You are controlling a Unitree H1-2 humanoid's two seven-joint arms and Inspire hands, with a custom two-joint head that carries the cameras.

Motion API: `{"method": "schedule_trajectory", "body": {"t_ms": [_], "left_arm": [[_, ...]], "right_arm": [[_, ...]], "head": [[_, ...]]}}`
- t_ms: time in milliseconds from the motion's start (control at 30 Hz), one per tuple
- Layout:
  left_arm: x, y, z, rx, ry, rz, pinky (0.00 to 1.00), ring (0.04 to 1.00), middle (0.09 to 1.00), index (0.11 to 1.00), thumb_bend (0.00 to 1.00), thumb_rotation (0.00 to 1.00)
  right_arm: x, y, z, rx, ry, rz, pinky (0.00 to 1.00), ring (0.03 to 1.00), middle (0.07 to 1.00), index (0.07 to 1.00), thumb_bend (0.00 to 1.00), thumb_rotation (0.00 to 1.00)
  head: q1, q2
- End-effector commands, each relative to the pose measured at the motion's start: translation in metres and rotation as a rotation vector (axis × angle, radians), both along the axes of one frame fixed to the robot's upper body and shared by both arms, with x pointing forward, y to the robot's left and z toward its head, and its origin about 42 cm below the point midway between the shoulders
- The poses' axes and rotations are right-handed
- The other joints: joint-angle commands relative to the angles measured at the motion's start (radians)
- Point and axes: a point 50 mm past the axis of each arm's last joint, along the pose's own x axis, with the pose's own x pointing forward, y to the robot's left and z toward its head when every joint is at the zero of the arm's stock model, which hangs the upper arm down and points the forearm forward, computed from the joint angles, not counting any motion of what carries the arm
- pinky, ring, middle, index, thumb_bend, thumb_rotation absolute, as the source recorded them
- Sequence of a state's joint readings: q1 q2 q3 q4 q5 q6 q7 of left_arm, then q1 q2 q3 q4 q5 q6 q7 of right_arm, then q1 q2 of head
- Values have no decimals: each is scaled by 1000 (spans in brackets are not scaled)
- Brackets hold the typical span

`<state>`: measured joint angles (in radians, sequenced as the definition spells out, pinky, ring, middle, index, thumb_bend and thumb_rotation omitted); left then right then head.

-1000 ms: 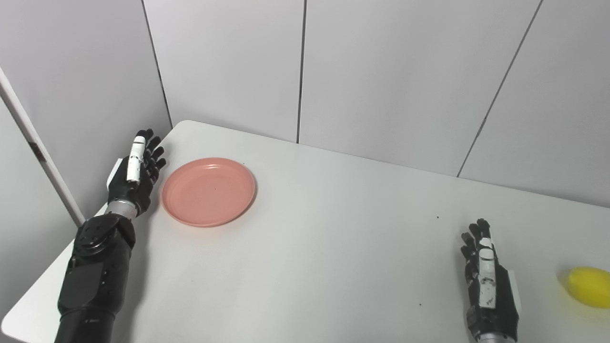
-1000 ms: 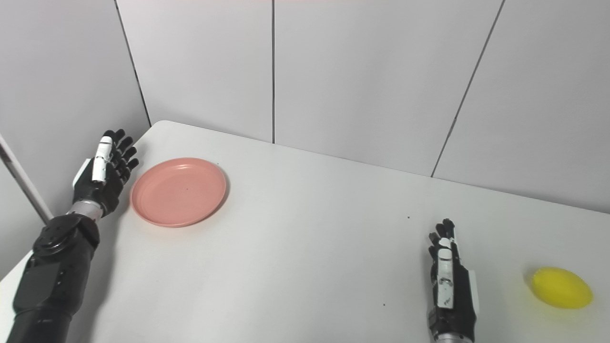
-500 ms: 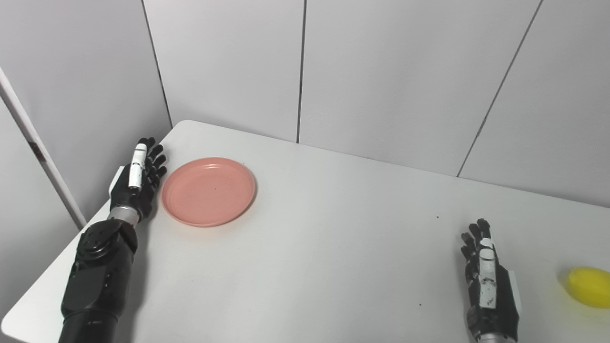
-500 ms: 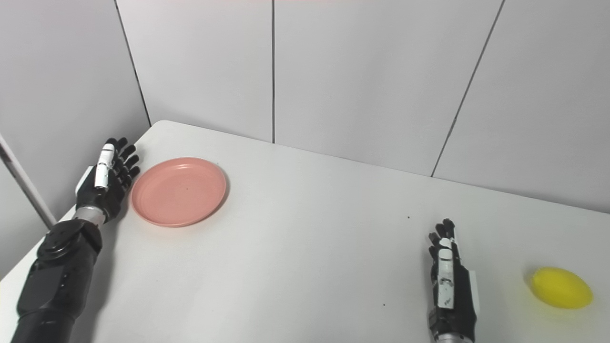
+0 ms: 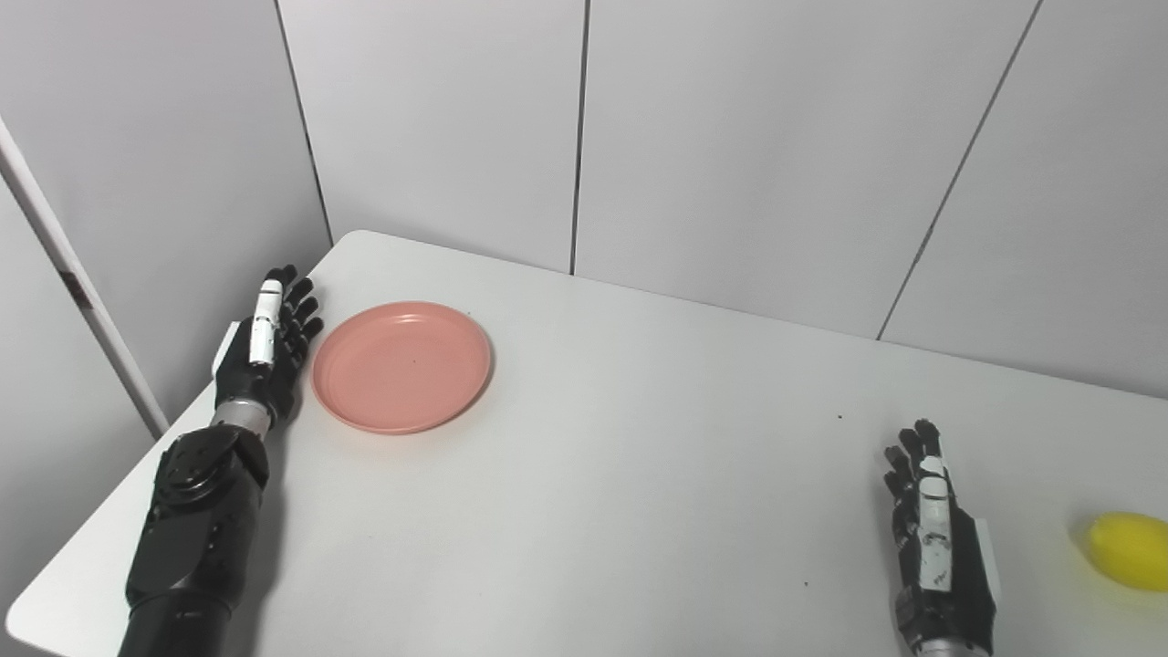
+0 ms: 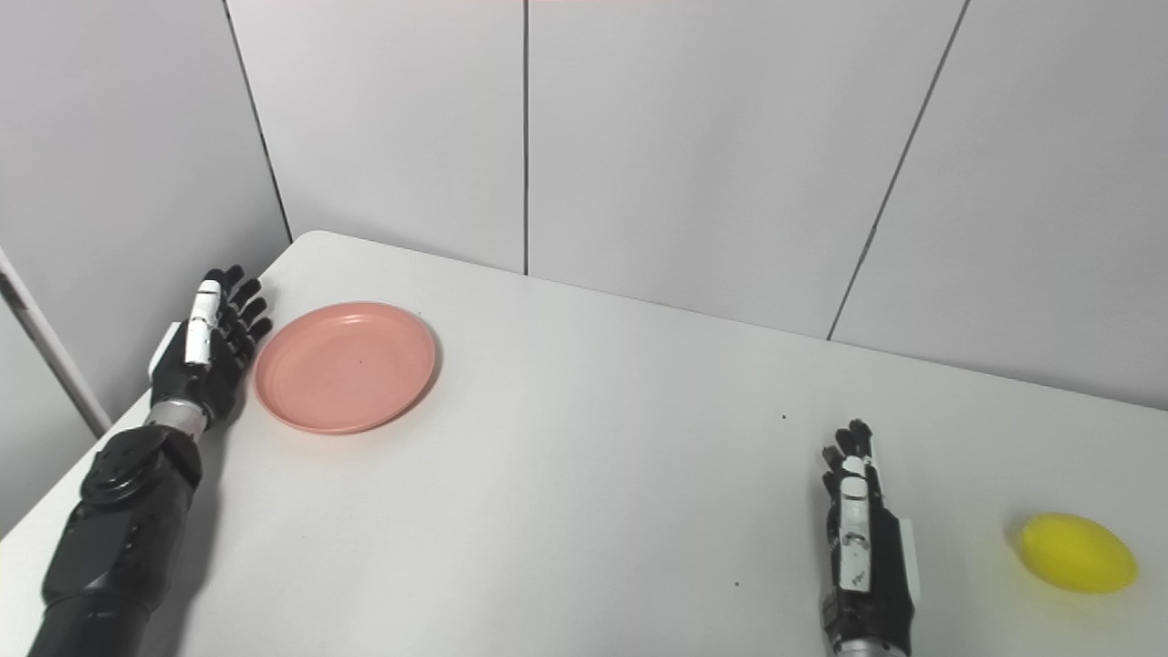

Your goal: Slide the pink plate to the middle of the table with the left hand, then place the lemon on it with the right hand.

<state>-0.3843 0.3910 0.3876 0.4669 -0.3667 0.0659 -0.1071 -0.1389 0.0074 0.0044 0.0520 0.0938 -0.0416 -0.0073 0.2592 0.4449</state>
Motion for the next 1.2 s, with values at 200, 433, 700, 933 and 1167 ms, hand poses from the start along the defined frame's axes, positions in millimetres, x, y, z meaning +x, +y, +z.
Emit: {"method": "schedule_trajectory", "body": {"t_ms": [200,433,700,933,1167], "left_arm": [[17,-13,8,-36,-13,-75,1000,993,980,970,398,1000],[23,-21,5,-12,9,-107,1000,986,972,952,401,1000],[30,-30,0,-26,4,-165,997,975,972,955,414,1000],[33,-42,-1,-38,4,-207,1000,980,972,959,435,1000],[34,-56,3,-39,0,-246,1000,981,978,964,457,1000]], "right_arm": [[-2,-4,1,-1,-6,7,1000,962,970,974,194,1000],[-2,-4,2,-7,-13,6,1000,962,969,975,194,1000],[-2,-3,2,-3,-14,2,1000,957,964,970,197,1000],[-2,-2,2,-3,-16,-2,1000,953,959,968,192,1000],[-2,-2,2,2,-16,-2,1000,950,956,965,196,1000]], "head": [[0,4],[-1,4],[-5,4],[-9,6],[-12,9]]}}
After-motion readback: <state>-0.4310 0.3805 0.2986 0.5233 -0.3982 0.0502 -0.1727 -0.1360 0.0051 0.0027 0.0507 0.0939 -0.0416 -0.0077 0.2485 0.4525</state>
